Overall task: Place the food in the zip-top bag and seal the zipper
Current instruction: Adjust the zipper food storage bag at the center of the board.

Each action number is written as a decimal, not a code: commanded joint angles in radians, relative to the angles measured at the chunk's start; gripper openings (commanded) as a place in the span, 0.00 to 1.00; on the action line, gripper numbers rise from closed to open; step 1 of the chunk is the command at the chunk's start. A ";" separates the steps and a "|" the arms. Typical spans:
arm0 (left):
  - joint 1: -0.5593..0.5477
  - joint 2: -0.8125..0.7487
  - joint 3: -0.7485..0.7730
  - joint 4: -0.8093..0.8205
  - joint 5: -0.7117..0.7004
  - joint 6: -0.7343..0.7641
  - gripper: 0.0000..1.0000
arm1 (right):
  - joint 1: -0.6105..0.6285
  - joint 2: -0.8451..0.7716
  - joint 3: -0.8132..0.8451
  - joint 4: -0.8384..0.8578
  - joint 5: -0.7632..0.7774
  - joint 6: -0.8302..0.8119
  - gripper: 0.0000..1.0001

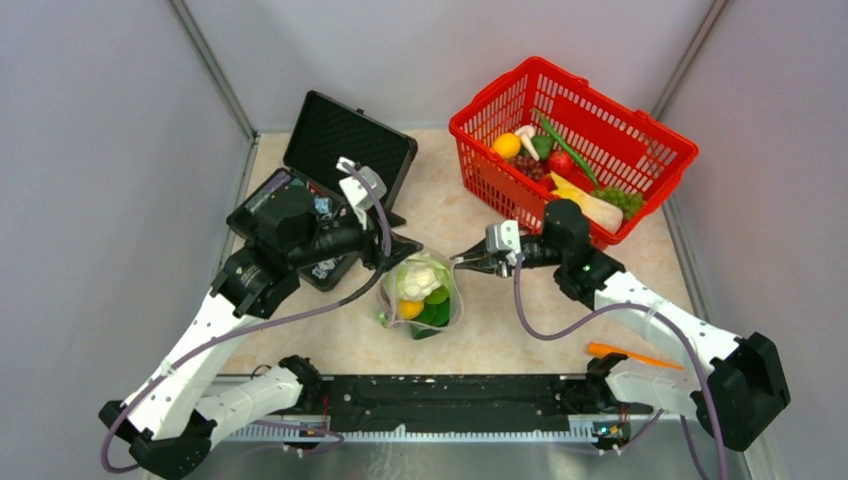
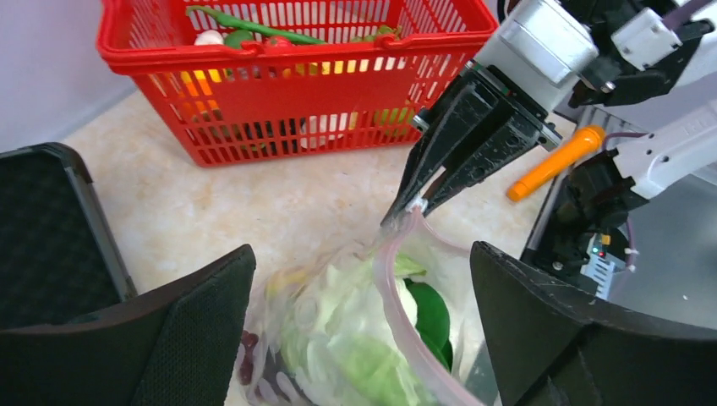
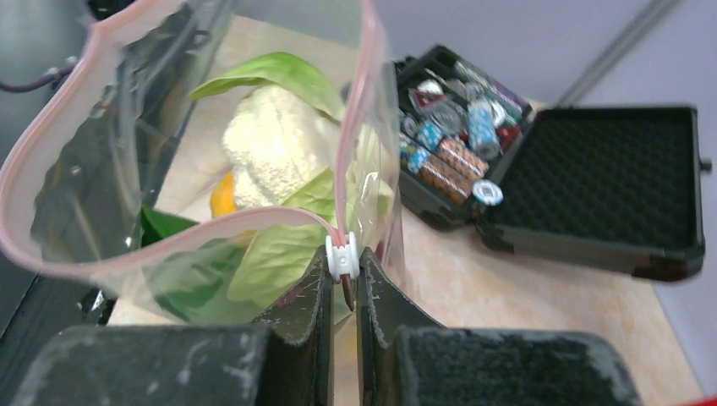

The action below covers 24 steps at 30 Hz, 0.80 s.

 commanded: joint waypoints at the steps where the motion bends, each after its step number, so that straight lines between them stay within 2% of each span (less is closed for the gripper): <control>1: -0.002 -0.002 0.032 0.012 -0.095 0.017 0.98 | -0.009 0.009 0.153 -0.038 0.244 0.173 0.00; 3: -0.002 -0.004 0.033 -0.018 -0.109 0.024 0.99 | -0.045 0.038 0.211 -0.115 0.343 0.246 0.00; 6: -0.002 -0.033 0.016 -0.016 -0.162 0.012 0.99 | -0.096 0.054 0.223 -0.102 0.436 0.363 0.00; 11: -0.002 -0.027 0.047 -0.111 -0.301 -0.115 0.99 | -0.111 0.050 0.214 -0.073 0.456 0.431 0.00; 14: -0.002 -0.045 0.036 -0.154 -0.230 -0.208 0.99 | -0.110 0.047 0.227 -0.101 0.499 0.485 0.00; 18: -0.025 -0.098 -0.119 -0.035 -0.056 -0.204 0.99 | -0.111 0.033 0.230 -0.097 0.538 0.524 0.00; 19: -0.052 -0.109 -0.166 0.002 -0.070 -0.181 0.99 | -0.111 0.030 0.232 -0.089 0.538 0.533 0.00; 21: -0.170 -0.135 -0.252 0.088 -0.202 -0.118 0.99 | -0.111 0.031 0.245 -0.096 0.550 0.548 0.00; 24: -0.400 -0.167 -0.359 0.261 -0.520 -0.038 0.99 | -0.111 0.036 0.261 -0.112 0.566 0.551 0.00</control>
